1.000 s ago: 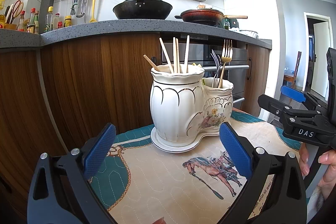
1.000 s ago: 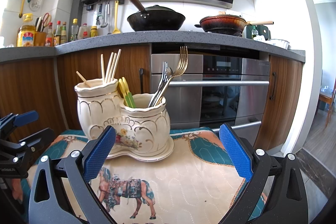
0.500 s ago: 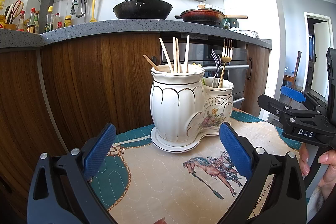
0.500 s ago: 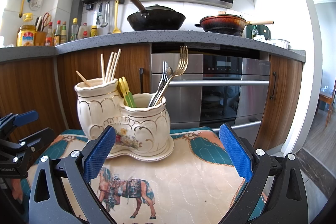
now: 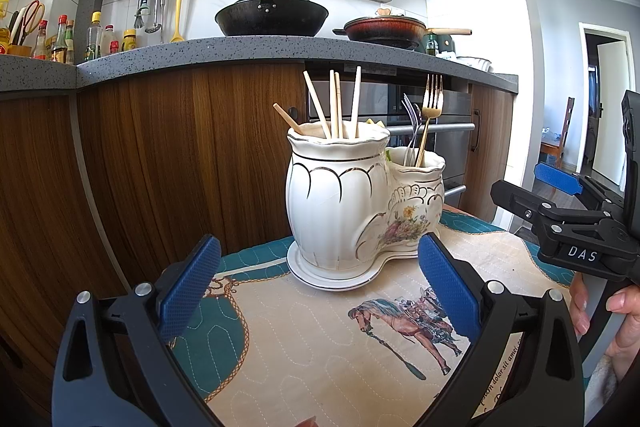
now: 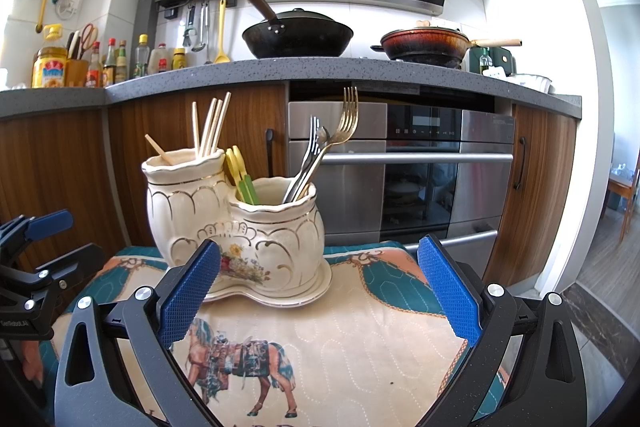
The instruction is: Organize utensils
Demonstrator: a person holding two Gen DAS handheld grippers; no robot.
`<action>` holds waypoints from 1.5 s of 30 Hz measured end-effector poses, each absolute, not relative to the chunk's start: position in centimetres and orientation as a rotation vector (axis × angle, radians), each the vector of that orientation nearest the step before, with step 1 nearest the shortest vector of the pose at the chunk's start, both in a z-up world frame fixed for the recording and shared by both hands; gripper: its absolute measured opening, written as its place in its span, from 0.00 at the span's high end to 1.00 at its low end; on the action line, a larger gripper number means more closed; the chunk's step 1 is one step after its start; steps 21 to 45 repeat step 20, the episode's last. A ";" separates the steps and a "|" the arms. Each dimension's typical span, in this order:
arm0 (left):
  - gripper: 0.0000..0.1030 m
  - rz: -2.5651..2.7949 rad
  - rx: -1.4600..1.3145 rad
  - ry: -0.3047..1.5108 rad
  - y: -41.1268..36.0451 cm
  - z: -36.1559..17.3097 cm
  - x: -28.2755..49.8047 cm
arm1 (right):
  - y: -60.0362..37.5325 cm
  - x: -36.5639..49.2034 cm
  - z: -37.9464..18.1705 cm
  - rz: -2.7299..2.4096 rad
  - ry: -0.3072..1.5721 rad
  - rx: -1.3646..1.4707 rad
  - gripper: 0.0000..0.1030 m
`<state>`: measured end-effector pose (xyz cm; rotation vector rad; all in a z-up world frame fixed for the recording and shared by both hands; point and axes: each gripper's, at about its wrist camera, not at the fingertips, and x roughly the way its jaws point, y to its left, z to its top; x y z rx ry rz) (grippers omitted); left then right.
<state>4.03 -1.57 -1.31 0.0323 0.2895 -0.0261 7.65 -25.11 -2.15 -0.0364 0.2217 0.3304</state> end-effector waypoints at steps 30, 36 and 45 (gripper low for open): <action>0.05 -0.018 0.032 0.300 -1.6 -1.5 4.2 | -25.1 7.7 -2.1 0.331 0.223 -0.037 0.05; 0.05 -0.018 0.032 0.300 -1.6 -1.5 4.2 | -25.1 7.7 -2.1 0.331 0.223 -0.037 0.05; 0.05 -0.018 0.032 0.300 -1.6 -1.5 4.2 | -25.1 7.7 -2.1 0.331 0.223 -0.037 0.05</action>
